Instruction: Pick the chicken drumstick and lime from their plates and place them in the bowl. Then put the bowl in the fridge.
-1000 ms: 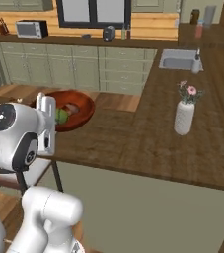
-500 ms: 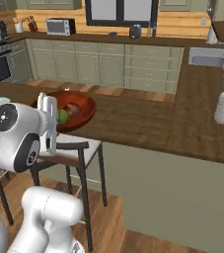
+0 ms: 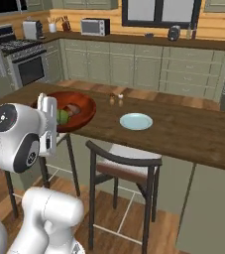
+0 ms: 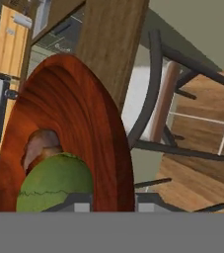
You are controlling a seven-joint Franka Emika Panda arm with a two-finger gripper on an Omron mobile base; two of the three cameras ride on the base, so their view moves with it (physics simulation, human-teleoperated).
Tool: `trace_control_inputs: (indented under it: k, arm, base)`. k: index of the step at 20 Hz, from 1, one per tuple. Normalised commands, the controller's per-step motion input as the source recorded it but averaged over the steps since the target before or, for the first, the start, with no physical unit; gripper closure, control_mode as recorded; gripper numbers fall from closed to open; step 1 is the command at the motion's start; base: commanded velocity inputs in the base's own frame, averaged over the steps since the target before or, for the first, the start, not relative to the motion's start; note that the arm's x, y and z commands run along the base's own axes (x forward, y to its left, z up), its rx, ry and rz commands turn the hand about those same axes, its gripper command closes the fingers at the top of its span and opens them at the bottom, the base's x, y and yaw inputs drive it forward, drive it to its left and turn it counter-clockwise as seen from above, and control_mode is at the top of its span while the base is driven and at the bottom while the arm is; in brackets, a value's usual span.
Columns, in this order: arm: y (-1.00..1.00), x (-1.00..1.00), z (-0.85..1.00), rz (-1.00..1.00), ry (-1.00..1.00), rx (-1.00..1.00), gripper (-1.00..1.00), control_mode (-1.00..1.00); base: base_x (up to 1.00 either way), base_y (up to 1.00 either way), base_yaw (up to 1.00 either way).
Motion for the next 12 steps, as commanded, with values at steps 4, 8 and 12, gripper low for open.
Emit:
trace_control_inputs:
  k: [4,8,12]
  arm:
    - [0.00,0.00,0.00,0.00,0.00,0.00,1.00,1.00]
    - [0.00,0.00,0.00,0.00,0.00,0.00,1.00,1.00]
    - [0.00,0.00,0.00,0.00,0.00,0.00,1.00,1.00]
  base:
    - [0.36,1.00,0.06]
    - [0.53,1.00,0.00]
    - [0.62,1.00,0.00]
